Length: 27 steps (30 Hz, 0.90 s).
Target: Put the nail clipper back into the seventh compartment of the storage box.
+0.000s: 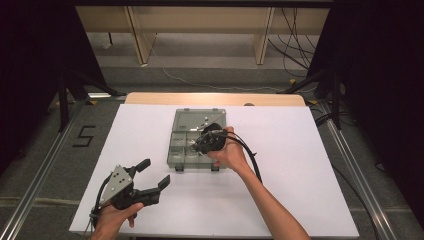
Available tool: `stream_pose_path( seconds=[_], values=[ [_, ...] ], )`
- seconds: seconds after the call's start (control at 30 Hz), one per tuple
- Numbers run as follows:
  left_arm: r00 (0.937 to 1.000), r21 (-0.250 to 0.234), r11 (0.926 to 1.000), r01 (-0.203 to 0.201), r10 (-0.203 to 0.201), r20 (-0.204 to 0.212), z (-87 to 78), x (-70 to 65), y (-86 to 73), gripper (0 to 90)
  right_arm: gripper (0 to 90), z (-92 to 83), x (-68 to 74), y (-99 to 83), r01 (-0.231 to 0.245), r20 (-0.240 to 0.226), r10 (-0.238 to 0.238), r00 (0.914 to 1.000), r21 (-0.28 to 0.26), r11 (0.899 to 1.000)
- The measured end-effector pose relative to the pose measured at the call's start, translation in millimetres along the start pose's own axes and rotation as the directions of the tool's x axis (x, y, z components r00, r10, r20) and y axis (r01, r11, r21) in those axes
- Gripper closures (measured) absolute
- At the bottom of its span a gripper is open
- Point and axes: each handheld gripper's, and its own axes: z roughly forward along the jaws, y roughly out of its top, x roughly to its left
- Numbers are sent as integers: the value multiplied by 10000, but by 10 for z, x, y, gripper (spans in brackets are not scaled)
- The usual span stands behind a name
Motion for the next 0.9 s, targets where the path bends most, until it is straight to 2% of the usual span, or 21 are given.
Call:
stream_pose_path(
  seconds=[0.57,0.73,0.83,0.87,0.9],
  values=[
    [10000,64,10000,-38,38,-10,-2,7,-4,156,772,91,-53,-180,-688,92,688,9976,-13,9976],
    [10000,74,10000,-32,32,-11,4,4,-7,156,771,101,-66,-244,-830,85,828,9965,237,9963],
    [10000,73,10000,-24,24,-7,5,3,-9,156,770,120,-74,-273,-865,136,864,9962,105,9962],
    [10000,72,10000,-32,32,-4,5,3,-9,156,757,113,-80,-288,-900,82,898,9959,305,9955],
    [10000,72,10000,-32,32,-1,5,2,-9,156,708,111,-84,-291,-908,137,905,9958,198,9957]
  ],
)
